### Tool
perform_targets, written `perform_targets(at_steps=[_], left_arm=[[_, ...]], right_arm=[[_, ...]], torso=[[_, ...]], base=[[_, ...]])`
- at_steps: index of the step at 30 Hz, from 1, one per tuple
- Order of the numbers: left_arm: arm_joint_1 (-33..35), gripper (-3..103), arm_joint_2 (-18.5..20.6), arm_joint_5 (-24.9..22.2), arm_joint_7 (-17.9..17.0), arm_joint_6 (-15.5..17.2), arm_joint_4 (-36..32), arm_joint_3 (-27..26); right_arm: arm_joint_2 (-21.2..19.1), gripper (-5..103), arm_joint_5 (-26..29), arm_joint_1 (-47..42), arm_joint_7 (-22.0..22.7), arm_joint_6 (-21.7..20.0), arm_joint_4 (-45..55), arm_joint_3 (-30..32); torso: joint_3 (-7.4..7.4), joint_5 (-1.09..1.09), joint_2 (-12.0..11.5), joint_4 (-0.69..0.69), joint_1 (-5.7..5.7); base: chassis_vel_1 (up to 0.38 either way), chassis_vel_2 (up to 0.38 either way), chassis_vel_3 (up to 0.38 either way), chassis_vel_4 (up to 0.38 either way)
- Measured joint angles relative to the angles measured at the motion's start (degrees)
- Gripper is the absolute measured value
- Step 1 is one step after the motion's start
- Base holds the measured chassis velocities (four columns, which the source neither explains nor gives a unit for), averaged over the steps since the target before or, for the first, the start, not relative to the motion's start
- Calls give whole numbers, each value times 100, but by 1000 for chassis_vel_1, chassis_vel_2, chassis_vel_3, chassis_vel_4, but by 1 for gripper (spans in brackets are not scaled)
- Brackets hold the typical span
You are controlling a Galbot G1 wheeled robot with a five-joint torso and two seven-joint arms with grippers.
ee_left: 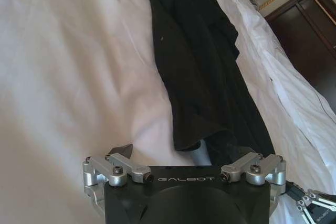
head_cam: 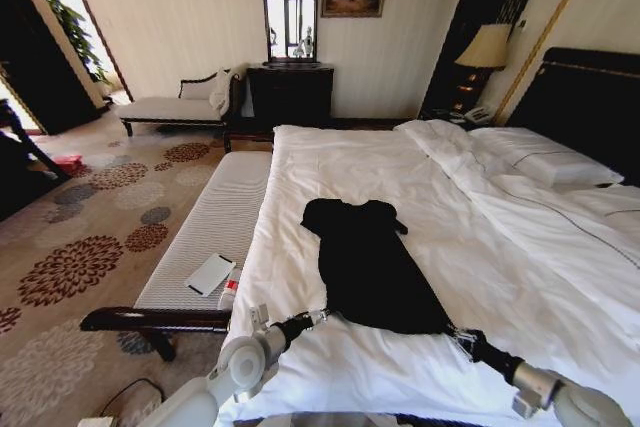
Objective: Fold the clothes on the bed.
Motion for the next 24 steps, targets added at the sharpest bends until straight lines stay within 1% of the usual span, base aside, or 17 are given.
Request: perform_targets(at_steps=[2, 3, 7, 16, 24], left_arm=[[-32, 100, -16, 23, 13, 0, -10, 77], [-73, 100, -33, 44, 26, 0, -50, 196], [-133, 100, -74, 112, 81, 0, -32, 292], [-250, 100, -263, 238, 223, -4, 242, 244], [-467, 100, -586, 353, 303, -45, 583, 285]], right_arm=[[0, 0, 5, -7, -9, -5, 4, 0], [0, 0, 8, -15, -12, -6, 4, 5], [6, 0, 9, -46, -12, -6, 2, 41], [44, 0, 1, -181, -11, 42, 14, 148], [51, 0, -4, -230, -17, 42, 111, 163]], torso=[[0, 1, 0, -1, 0], [0, 1, 0, 0, 0], [0, 1, 0, 1, 0], [0, 1, 0, 1, 0], [0, 1, 0, 0, 0]], base=[[0, 0, 0, 0], [0, 0, 0, 0], [0, 0, 0, 0], [0, 0, 0, 0], [0, 0, 0, 0]])
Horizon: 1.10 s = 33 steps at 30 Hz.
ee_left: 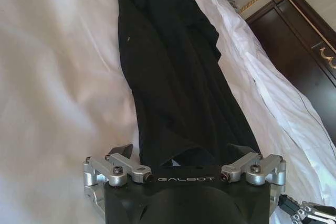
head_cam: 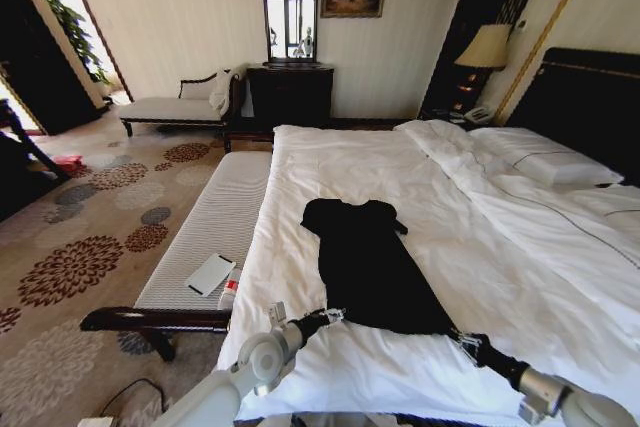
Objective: Fold the clothes on the bed.
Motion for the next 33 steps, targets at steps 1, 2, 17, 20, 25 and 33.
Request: perform_targets(at_steps=[1, 2, 17, 20, 25, 33], left_arm=[[0, 100, 0, 0, 0, 0, 0, 0], [-16, 100, -22, 1, 1, 0, 24, 15], [96, 59, -30, 283, 65, -90, 69, 64], [108, 53, 1, 314, 83, -115, 54, 41], [143, 31, -17, 420, 118, -146, 61, -39], [177, 5, 25, 529, 128, -183, 29, 9]], right_arm=[[0, 0, 0, 0, 0, 0, 0, 0], [6, 0, -3, -9, 0, -2, 8, -4], [-1, 0, -43, 9, -4, -14, 31, -33], [-1, 0, -50, 14, -7, -15, 41, -38], [21, 0, -71, -33, -9, -15, 76, -21], [62, 0, -118, -110, 1, 23, 142, 35]], torso=[[0, 0, 0, 0, 0], [0, 0, 0, 0, 0], [0, 0, 0, 0, 0], [0, 0, 0, 0, 0], [0, 0, 0, 0, 0], [0, 0, 0, 0, 0]], base=[[0, 0, 0, 0], [0, 0, 0, 0], [0, 0, 0, 0], [0, 0, 0, 0], [0, 0, 0, 0], [0, 0, 0, 0]])
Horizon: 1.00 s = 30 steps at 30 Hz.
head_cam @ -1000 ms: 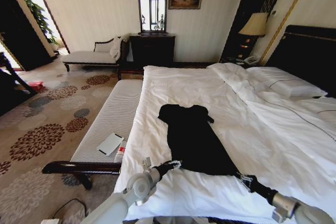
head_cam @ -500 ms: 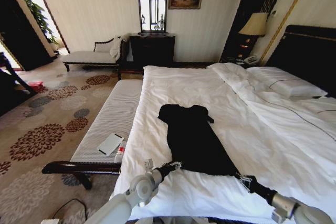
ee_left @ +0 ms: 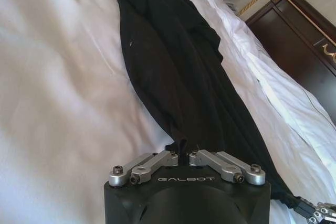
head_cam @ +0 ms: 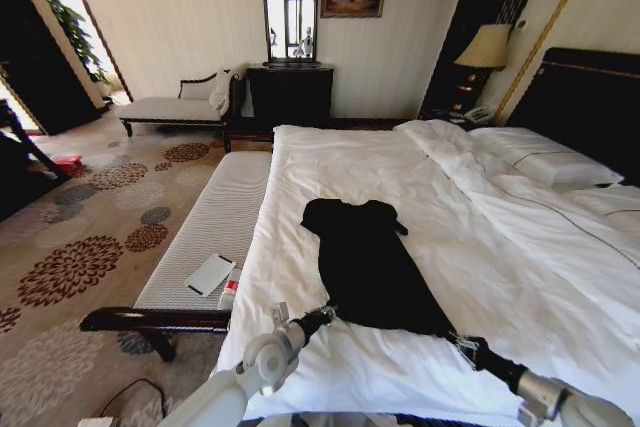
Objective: Fold the clothes on the bed.
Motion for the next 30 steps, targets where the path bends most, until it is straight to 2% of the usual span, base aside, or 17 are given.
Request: perform_targets(at_steps=[7, 11, 15, 19, 28, 30], left_arm=[[78, 3, 107, 110, -32, -23, -179, 16], [204, 3, 310, 199, -69, -29, -494, 11], [471, 3, 682, 266, -101, -30, -972, -222], [683, 3, 870, 280, -144, -30, -1245, -456], [1248, 3, 1038, 465, -192, -30, -1475, -748], [1552, 3, 1110, 577, -186, -30, -1581, -849]], right_arm=[[2, 0, 0, -18, 16, 23, 46, 30], [11, 0, 17, -18, 29, 26, 92, 31], [21, 0, 83, -15, 32, 28, 211, 31], [23, 0, 131, -23, 33, 30, 309, 31], [23, 0, 159, -207, 27, 35, 503, 48], [55, 0, 164, -357, 27, 36, 627, 68]], torso=[[0, 0, 0, 0, 0], [0, 0, 0, -1, 0], [0, 0, 0, 0, 0], [0, -1, 0, 0, 0], [0, -1, 0, 0, 0], [0, -1, 0, 0, 0]], base=[[0, 0, 0, 0], [0, 0, 0, 0], [0, 0, 0, 0], [0, 0, 0, 0], [0, 0, 0, 0], [0, 0, 0, 0]])
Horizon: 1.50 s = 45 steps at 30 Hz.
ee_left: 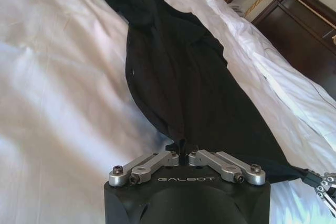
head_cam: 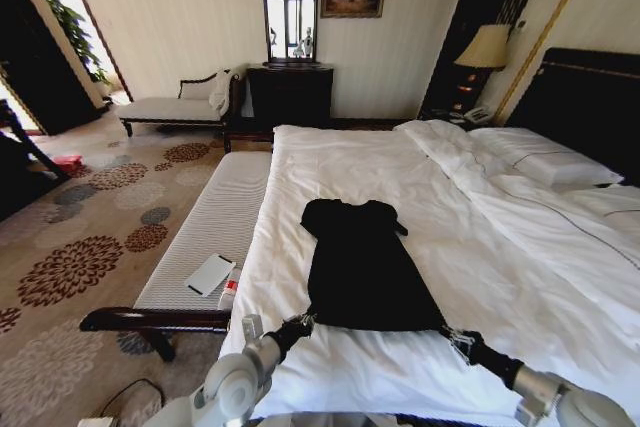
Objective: Fold the clothes on the bed.
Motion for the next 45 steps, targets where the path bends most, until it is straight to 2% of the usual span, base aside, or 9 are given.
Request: perform_targets(at_steps=[26, 30, 32, 34, 36, 37, 38, 40, 45], left_arm=[[751, 3, 169, 292, 5, 3, -291, -372], [725, 7, 154, 295, -31, 17, -294, -364], [723, 23, 179, 296, -66, 30, -394, -366], [745, 28, 215, 340, -92, 36, -489, -371], [753, 28, 223, 358, -96, 37, -507, -372], [798, 40, 248, 482, -99, 38, -559, -376], [836, 44, 259, 587, -97, 35, -570, -383], [885, 44, 267, 671, -95, 31, -580, -404], [1163, 67, 371, 784, -90, 24, -765, -569]], right_arm=[[192, -3, -376, -282, 260, 9, 201, -148], [192, 7, -399, -334, 275, 9, 206, -111], [189, 18, -365, -397, 297, 9, 227, -24], [190, 28, -314, -453, 301, 9, 271, 31], [191, 28, -305, -465, 301, 9, 284, 40], [210, 39, -282, -502, 310, 9, 336, 61], [237, 39, -262, -511, 334, 9, 364, 66], [267, 44, -239, -529, 347, 9, 391, 69], [361, 67, -280, -658, 351, 9, 494, 108]], torso=[[0, 1, 0, 1, 0], [0, 1, 0, 0, 0], [0, 1, 0, 0, 0], [0, 1, 0, 0, 0], [0, 1, 0, 0, 0], [0, 1, 0, 0, 0], [0, 1, 0, 0, 0], [0, 1, 0, 0, 0], [0, 1, 0, 1, 0]], base=[[0, 0, 0, 0], [0, 0, 0, 0], [0, 0, 0, 0], [0, 0, 0, 0], [0, 0, 0, 0], [0, 0, 0, 0], [0, 0, 0, 0], [0, 0, 0, 0], [0, 0, 0, 0]])
